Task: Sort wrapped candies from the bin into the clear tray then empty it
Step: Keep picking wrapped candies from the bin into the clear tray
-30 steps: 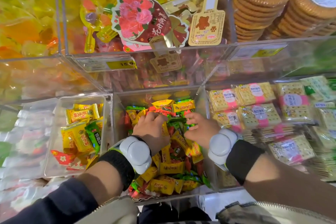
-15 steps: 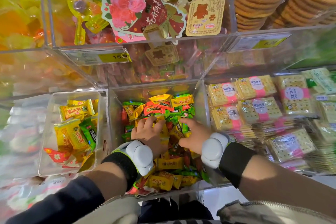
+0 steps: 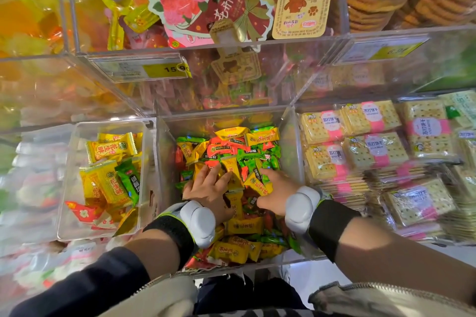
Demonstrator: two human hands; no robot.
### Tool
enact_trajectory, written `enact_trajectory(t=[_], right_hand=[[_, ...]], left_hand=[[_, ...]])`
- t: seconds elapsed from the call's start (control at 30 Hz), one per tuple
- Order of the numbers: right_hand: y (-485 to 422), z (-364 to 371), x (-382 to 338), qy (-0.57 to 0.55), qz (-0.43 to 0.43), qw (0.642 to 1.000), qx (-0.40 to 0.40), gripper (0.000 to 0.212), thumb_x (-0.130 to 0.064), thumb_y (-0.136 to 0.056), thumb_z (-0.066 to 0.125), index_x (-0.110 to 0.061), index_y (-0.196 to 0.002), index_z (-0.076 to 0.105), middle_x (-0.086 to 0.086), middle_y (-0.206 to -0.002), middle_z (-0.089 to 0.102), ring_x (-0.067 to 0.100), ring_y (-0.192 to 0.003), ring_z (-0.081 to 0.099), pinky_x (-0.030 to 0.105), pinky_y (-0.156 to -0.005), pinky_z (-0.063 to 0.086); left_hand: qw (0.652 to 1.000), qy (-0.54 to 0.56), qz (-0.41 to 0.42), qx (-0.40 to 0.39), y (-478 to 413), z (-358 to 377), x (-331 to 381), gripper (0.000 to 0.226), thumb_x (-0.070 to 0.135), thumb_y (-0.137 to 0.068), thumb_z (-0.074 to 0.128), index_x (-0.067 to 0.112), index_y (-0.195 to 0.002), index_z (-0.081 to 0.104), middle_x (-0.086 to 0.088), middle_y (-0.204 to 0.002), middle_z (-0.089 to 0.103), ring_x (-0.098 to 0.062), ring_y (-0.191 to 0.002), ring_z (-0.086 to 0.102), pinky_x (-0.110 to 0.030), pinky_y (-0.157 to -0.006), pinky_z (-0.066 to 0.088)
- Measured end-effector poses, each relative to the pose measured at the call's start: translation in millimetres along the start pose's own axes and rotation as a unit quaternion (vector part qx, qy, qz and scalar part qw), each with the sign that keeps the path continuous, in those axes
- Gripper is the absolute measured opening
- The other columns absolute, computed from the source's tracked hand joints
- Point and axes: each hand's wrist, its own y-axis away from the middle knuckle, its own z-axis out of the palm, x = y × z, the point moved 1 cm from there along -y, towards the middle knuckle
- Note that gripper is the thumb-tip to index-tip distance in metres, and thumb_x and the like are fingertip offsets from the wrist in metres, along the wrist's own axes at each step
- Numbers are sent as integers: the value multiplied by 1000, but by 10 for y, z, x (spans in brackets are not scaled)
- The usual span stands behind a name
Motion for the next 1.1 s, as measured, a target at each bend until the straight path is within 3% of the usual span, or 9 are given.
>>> enact_trajectory(t=[0.37,0.47,0.63,0.77,0.9,1.1], right_hand=[[-135,86,80,15,-9,1000,-15,76,-28,-81,60,-32,-146,20,0,-157,12,23,-140,28,32,-107,37],[-158,107,95,24,-4,1000,-18,74,-30,-79,61,-34,-144,24,0,-157,10,22,-139,28,30,-106,37],[-184,105,102,9,-8,1000,-21,67,-25,-79,61,-31,-140,34,3,-151,19,22,-128,43,25,-96,40],[-194,136,92,19,-17,999,-47,59,-21,-78,64,-28,-133,44,4,-148,21,24,-130,39,28,-101,39],[-207,192,79,47,-33,996,-70,66,-21,-81,66,-25,-139,36,10,-149,20,29,-136,30,34,-109,33],[-209,235,99,54,-48,993,-93,70,-21,-84,64,-24,-143,27,15,-148,25,33,-132,37,35,-106,35]], left_hand=[[999,-29,41,-14,-7,44,21,77,52,-80,55,47,-141,8,7,-157,6,-29,-144,-12,-53,-115,7],[997,-52,51,4,-4,66,35,76,52,-77,57,48,-140,13,4,-154,14,-34,-141,1,-52,-112,13],[996,-55,65,1,-35,67,81,76,51,-76,58,40,-140,20,-1,-144,31,-30,-131,27,-48,-106,24],[996,-53,65,-10,-65,55,81,76,53,-74,61,40,-139,22,-2,-141,35,-32,-126,35,-47,-103,27],[995,-47,75,-37,-78,70,61,80,56,-74,61,42,-140,17,-4,-139,36,-34,-126,35,-47,-102,32],[994,-22,93,-54,-83,106,46,85,55,-74,63,43,-141,12,-4,-138,38,-34,-125,35,-47,-102,36]])
